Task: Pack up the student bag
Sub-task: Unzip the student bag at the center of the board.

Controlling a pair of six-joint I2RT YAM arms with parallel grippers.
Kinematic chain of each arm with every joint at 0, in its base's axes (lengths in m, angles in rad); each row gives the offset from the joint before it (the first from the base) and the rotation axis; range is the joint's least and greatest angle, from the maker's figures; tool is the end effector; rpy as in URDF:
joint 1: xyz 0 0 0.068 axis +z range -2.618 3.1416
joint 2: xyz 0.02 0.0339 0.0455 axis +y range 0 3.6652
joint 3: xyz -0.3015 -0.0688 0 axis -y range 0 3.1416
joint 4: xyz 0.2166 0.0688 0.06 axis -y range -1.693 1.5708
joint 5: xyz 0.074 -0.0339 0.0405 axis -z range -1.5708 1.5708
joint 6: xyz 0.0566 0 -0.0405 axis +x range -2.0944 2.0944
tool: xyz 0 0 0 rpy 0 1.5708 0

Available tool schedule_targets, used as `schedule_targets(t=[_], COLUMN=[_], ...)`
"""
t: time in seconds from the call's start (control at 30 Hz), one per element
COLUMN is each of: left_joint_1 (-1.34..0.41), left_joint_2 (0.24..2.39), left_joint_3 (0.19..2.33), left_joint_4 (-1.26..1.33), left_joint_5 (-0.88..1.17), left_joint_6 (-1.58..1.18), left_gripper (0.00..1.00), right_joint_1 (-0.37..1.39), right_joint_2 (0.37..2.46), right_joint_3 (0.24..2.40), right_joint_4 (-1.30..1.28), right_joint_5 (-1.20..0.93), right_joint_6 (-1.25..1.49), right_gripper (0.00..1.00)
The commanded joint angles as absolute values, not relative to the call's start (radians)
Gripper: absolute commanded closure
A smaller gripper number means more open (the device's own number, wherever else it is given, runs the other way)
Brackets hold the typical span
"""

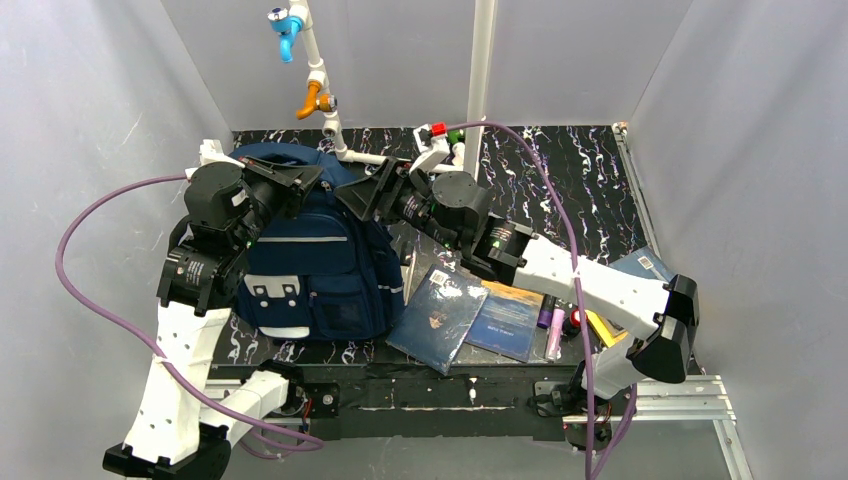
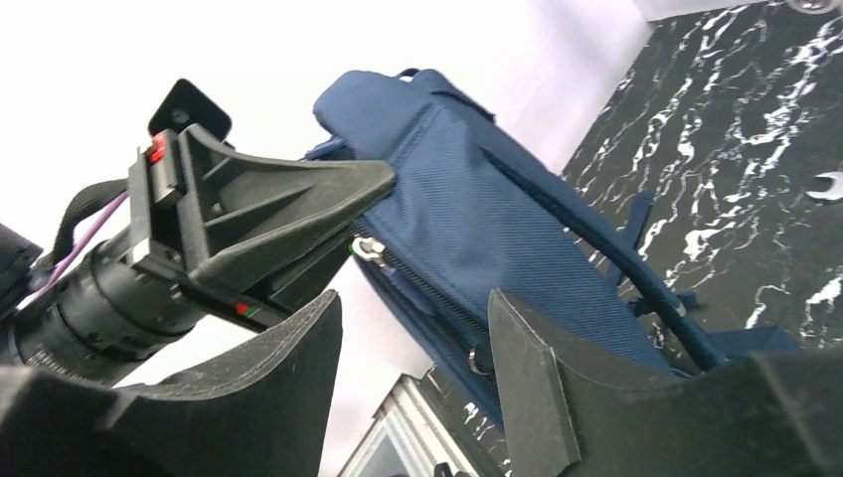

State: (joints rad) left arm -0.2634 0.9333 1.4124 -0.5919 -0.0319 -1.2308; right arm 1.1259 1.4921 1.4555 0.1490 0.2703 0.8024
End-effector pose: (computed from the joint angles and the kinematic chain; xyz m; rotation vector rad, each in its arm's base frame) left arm 0.1307 -0.0334 0.4942 -0.8627 1.5869 -1.0750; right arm 0.1611 0.3028 0.4805 -0.0173 1.6184 1.3473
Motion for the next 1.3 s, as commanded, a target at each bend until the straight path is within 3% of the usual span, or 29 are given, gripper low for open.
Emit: schedule_targets(t=[0.0, 0.37, 0.47, 0.57, 1.27], left_joint_1=[-0.262, -0.262, -0.262, -0.261, -0.262], left_joint_2=[0.908, 0.911, 0.909, 0.897, 0.882], left_joint_3=[1.434, 1.425, 1.428, 1.432, 1.420], left_joint_4=[-0.532, -0.532, -0.539, -0.550, -0.541], left_joint_5=[-0.022, -0.016, -0.019, -0.039, 0.037], left_joint_6=[-1.235, -1.240, -1.232, -1.224, -1.262], left_gripper=[1.00, 1.00, 1.00, 1.00, 1.00], right_joint_1=[1.132, 1.141, 1.140, 1.140, 1.124], right_joint_2=[1.491, 1.493, 1.522, 1.538, 1.609], right_joint_3=[1.481, 1.456, 1.478, 1.492, 1.586], right_joint_4=[0.243, 0.219, 0.237, 0.235, 0.232], right_joint_5=[0.186, 0.102, 0.082, 0.092, 0.166], right_joint_6=[0.789, 0.760, 0.727, 0.700, 0.539], right_gripper=[0.37, 0.33, 0.42, 0.44, 0.32])
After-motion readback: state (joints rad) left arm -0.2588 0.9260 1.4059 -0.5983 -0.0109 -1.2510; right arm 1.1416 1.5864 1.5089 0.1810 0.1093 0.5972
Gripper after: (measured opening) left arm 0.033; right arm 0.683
